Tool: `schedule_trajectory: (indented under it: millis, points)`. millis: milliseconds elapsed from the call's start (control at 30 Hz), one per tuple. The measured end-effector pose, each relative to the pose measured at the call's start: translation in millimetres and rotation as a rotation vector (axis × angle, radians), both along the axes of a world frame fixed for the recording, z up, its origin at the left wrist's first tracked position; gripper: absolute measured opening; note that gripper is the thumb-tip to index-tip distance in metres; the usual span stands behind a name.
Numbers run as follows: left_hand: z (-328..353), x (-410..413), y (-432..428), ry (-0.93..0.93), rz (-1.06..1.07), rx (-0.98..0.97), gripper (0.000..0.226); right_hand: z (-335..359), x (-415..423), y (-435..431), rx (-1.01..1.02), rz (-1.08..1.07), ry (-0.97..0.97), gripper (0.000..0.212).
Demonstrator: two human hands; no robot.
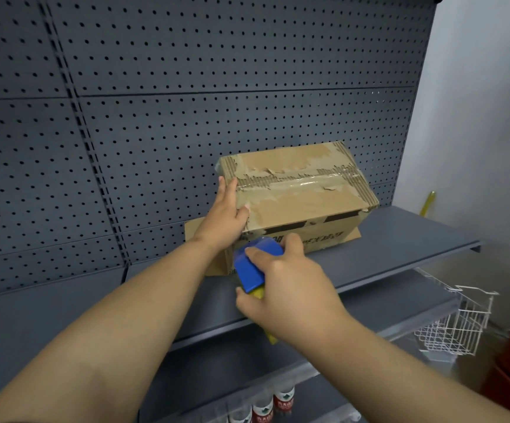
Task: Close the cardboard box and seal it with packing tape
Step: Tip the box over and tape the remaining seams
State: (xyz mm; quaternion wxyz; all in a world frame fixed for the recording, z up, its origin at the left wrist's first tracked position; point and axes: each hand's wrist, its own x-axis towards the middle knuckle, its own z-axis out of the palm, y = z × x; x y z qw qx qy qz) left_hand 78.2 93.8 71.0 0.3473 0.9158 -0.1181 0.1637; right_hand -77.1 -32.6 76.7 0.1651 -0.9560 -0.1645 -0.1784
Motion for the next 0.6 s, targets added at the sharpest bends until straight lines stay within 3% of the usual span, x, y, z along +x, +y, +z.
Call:
schedule_trajectory:
  millis: [300, 400, 467, 600]
  points:
    - [-0.2, 1.7, 2.7, 0.020, -0.010, 0.015, 0.064, 13.3, 9.1, -8.3, 0.011, -0.030, 0.004, 0.045]
    - [0.0, 3.5, 1.6, 0.019, -0.005, -0.002, 0.063, -3.2, 5.0, -4.4, 0.012, 0.048, 0.120, 0.034]
    - [-1.3, 4.6, 2.3, 0.020, -0.010, 0.001, 0.063, -20.1, -1.4, -0.6, 0.009, 0.070, 0.154, 0.043]
    - [-4.6, 5.9, 5.0, -0.061, -0.005, 0.006, 0.062, -3.5, 4.3, -23.5, 0.127, -0.045, -0.012, 0.056]
